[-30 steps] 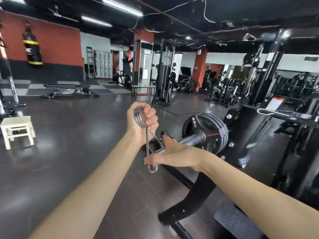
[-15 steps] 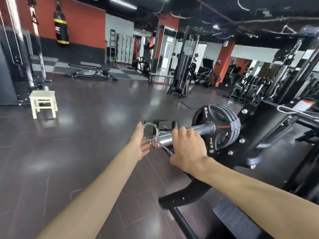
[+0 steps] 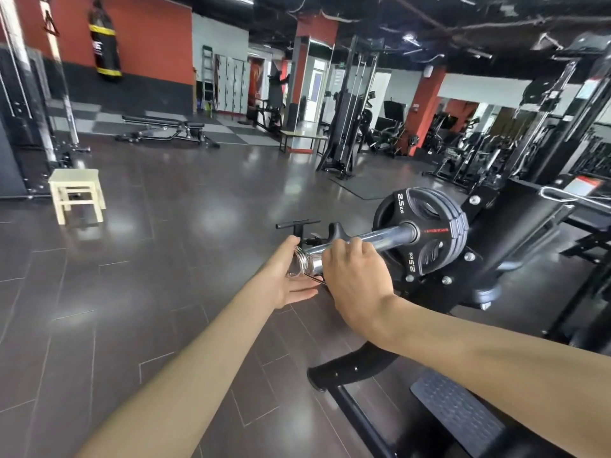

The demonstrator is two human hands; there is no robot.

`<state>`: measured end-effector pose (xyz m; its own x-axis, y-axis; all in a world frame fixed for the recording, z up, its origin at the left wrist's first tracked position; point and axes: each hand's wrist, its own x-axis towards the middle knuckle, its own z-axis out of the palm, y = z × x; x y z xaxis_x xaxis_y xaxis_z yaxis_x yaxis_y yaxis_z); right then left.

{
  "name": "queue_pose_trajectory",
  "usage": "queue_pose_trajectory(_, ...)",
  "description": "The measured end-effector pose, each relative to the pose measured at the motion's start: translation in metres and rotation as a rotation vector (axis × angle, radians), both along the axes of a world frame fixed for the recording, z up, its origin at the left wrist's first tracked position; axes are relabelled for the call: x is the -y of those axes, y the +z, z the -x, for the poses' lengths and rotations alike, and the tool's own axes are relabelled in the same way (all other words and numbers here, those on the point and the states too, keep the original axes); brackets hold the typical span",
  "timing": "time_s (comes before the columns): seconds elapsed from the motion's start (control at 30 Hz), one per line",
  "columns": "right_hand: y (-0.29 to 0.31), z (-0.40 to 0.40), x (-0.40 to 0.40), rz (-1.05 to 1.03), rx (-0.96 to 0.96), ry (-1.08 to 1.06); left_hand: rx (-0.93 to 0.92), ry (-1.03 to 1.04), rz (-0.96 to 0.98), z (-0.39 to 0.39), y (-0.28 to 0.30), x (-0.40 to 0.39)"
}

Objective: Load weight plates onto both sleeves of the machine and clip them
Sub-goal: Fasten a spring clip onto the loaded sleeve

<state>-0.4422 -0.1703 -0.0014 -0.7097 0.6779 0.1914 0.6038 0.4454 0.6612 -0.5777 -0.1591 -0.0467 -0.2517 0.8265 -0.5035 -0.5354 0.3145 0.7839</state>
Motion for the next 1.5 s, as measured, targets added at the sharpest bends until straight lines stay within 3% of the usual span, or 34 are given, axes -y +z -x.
queue_pose_trajectory(0.33,0.002,-0.011,0.009,-0.046,0.053,-0.055,0.001,-0.09,-0.035,-0.006,-0.011,-0.012)
queue_pose_trajectory(0.53,0.0,-0.007,0.009,-0.04,0.049,-0.06,-0.372,-0.274,0.033,0.011,-0.011,-0.02)
queue_pose_trajectory(0.67,-0.001,-0.007,0.01,-0.057,0.043,-0.064,-0.519,-0.46,0.027,0.029,-0.009,-0.021)
queue_pose_trajectory(0.8,-0.002,-0.005,0.009,-0.045,0.034,-0.066,-0.472,-0.63,-0.051,0.046,-0.01,-0.028)
queue_pose_trajectory(1.07,0.0,0.001,0.005,-0.062,0.081,-0.077,-0.258,-0.625,-0.112,0.043,-0.023,-0.045)
queue_pose_trajectory(1.33,-0.002,-0.012,-0.01,-0.055,0.022,-0.218,-0.473,-0.788,-0.034,0.044,0.002,-0.077)
queue_pose_trajectory(1.43,0.0,-0.016,-0.011,-0.049,0.072,-0.147,-0.499,-0.747,-0.015,0.04,0.001,-0.073)
queue_pose_trajectory(1.5,0.003,-0.019,-0.009,0.036,-0.046,-0.097,-0.523,-0.732,-0.013,0.038,0.003,-0.069)
